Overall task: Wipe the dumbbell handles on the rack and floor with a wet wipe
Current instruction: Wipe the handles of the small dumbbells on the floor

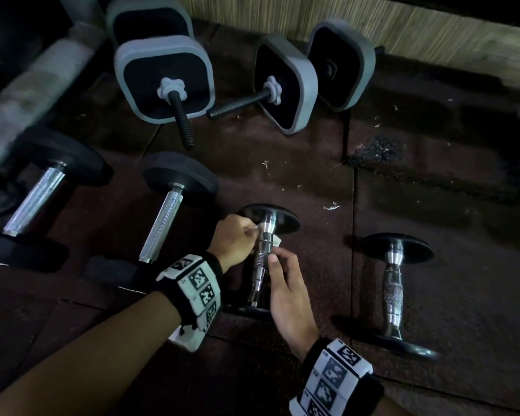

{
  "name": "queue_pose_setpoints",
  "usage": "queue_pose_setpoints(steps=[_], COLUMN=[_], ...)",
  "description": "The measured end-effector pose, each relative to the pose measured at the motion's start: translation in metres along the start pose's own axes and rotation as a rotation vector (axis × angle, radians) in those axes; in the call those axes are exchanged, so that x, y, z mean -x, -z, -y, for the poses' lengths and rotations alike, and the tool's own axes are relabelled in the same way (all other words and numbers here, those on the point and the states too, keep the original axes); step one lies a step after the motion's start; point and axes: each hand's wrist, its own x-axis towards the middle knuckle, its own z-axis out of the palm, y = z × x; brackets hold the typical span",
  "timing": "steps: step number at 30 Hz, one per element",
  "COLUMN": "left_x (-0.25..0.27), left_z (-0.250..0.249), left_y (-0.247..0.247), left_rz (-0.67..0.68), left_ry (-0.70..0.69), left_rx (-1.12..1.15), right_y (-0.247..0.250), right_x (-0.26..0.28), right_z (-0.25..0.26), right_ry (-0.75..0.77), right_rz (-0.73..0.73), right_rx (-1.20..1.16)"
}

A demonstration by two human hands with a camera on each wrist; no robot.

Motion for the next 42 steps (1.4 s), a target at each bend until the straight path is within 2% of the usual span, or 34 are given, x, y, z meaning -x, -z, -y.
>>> queue_pose_setpoints(steps=[3, 9, 14, 17, 20, 22, 24, 26, 28, 29, 31, 33, 36, 40, 42], left_x=[0.003, 0.011, 0.03, 0.041, 0.056, 0.067, 0.076, 0.084, 0.09, 0.093, 0.096, 0.097, 0.099, 0.101, 0.099], left_z=[0.0, 0.005, 0.002, 0.004, 0.001, -0.001, 0.004, 0.01, 0.012, 0.011, 0.009, 0.01, 0.026, 0.037, 0.039], left_y=[0.001, -0.002, 0.001, 0.005, 0.007, 0.003, -0.003, -0.009, -0.012, -0.013, -0.017, -0.021, -0.031, -0.035, -0.034], left_rz=[0.068, -0.13, -0.216, -0.215, -0.185, -0.223, -0.278, -0.306, -0.341, -0.363, -0.393, -0.422, -0.417, -0.383, -0.359], left_ry=[0.087, -0.045, -0.302, -0.465, -0.625, -0.669, -0.633, -0.577, -0.512, -0.472, -0.406, -0.368, -0.287, -0.244, -0.244], left_rx=[0.301, 0.314, 0.163, 0.068, 0.061, 0.09, 0.135, 0.175, 0.226, 0.273, 0.383, 0.381, 0.322, 0.393, 0.37], right_y=[0.001, 0.001, 0.003, 0.002, 0.005, 0.014, 0.028, 0.04, 0.046, 0.047, 0.046, 0.045, 0.047, 0.032, 0.024], right_x=[-0.001, -0.002, -0.003, -0.004, -0.007, -0.01, -0.01, -0.005, -0.003, -0.004, -0.013, -0.028, -0.052, -0.074, -0.078], right_z=[-0.001, 0.004, 0.003, 0.001, 0.001, 0.003, 0.006, 0.018, 0.027, 0.028, 0.025, 0.016, 0.004, 0.0, 0.009], right_ry=[0.007, 0.021, 0.036, 0.041, 0.039, 0.063, 0.12, 0.206, 0.235, 0.24, 0.271, 0.264, 0.125, 0.058, 0.05], right_rz=[0.016, 0.052, 0.042, 0.039, 0.04, 0.022, 0.098, 0.289, 0.389, 0.366, 0.231, 0.079, -0.088, 0.012, 0.073], right_rx=[-0.009, -0.012, 0.01, 0.049, 0.103, 0.053, -0.042, -0.051, -0.024, -0.01, 0.039, 0.013, 0.027, 0.269, 0.275])
